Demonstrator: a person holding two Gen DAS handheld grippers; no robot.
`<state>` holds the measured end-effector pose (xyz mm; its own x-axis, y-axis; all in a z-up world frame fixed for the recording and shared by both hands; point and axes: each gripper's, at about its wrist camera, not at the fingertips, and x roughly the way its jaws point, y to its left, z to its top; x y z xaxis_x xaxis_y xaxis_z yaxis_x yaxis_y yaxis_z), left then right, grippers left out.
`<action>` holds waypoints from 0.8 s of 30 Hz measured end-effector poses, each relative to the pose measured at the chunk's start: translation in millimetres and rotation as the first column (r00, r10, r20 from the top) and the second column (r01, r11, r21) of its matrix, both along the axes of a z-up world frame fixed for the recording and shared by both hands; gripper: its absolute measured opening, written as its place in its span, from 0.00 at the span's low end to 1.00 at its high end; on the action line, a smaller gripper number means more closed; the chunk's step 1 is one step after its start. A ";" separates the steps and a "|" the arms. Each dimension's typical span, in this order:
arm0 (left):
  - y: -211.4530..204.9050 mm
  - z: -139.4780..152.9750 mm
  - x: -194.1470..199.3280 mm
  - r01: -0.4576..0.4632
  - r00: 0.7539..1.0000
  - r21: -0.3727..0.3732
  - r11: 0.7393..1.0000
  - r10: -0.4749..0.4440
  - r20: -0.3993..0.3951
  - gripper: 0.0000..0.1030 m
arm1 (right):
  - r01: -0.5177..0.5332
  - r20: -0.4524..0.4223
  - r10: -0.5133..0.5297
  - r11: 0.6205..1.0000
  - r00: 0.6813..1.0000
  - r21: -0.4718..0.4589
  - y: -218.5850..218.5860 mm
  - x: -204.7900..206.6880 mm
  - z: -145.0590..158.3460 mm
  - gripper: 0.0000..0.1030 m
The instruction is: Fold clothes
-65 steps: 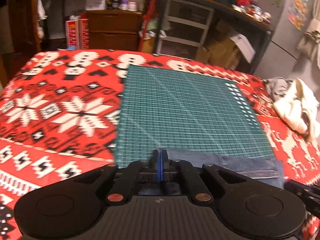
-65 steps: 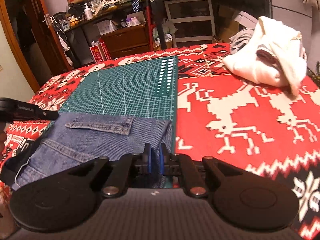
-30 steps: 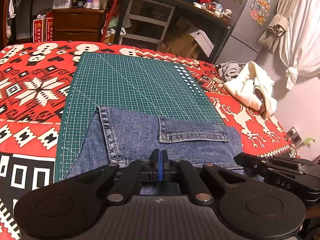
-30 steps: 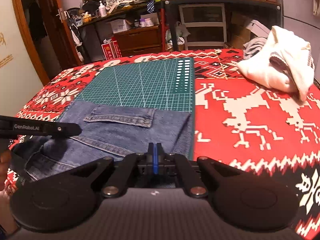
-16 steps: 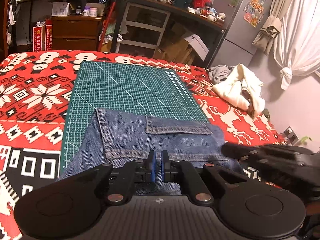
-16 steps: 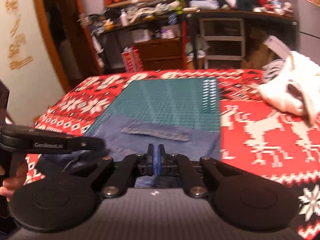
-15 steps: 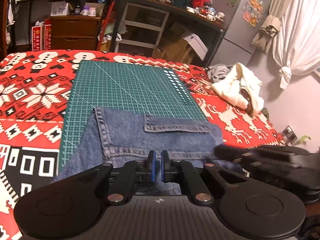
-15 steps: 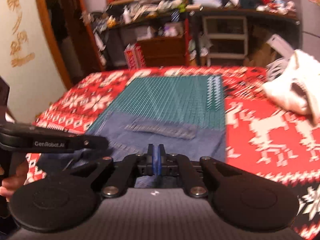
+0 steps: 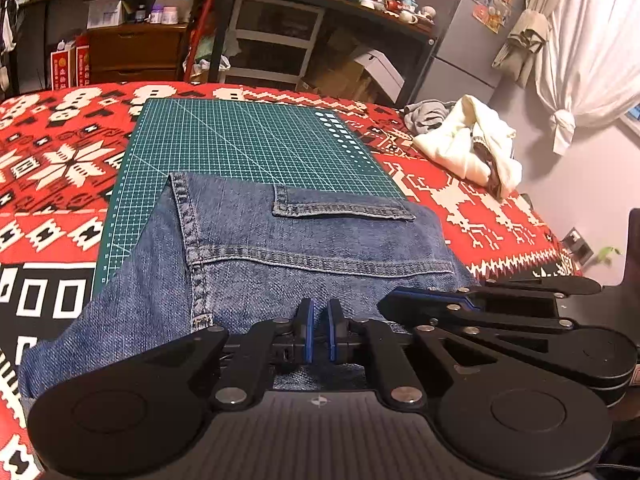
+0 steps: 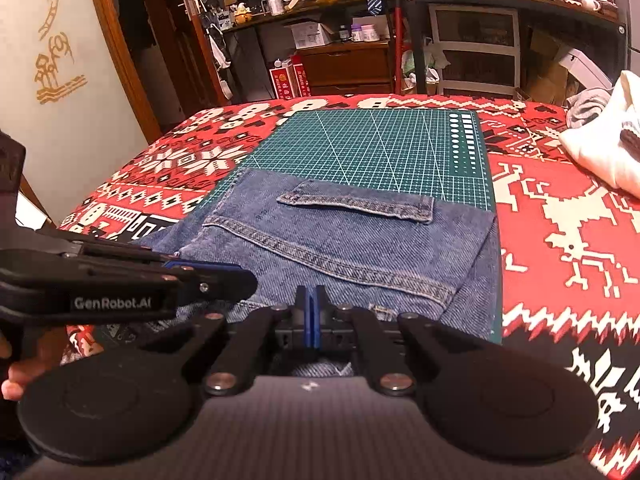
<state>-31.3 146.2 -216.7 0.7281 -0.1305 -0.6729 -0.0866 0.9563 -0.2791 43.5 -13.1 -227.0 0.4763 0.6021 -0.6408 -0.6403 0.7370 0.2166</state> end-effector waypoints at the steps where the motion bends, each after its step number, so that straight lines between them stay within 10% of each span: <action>1: 0.0 -0.2 -0.2 0.002 1.000 0.002 1.000 -0.002 0.000 0.09 | 0.001 0.001 -0.001 1.000 1.000 -0.001 -0.7 -0.7 0.3 0.01; 9: -1.5 -1.4 -3.3 0.003 1.000 0.011 1.000 -0.003 0.015 0.09 | 0.146 -0.172 -0.120 0.979 0.978 0.145 -40.1 20.7 18.6 0.03; 24: -1.8 -0.8 -2.4 -0.001 1.000 0.012 1.000 0.001 0.010 0.08 | 0.201 -0.155 -0.196 0.979 0.968 0.016 -65.1 18.5 -4.5 0.01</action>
<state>-33.6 144.4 -217.5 0.7346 -0.1218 -0.6675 -0.0848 0.9596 -0.2685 62.0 -78.2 -231.5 0.4872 0.5264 -0.6968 -0.4399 0.8372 0.3249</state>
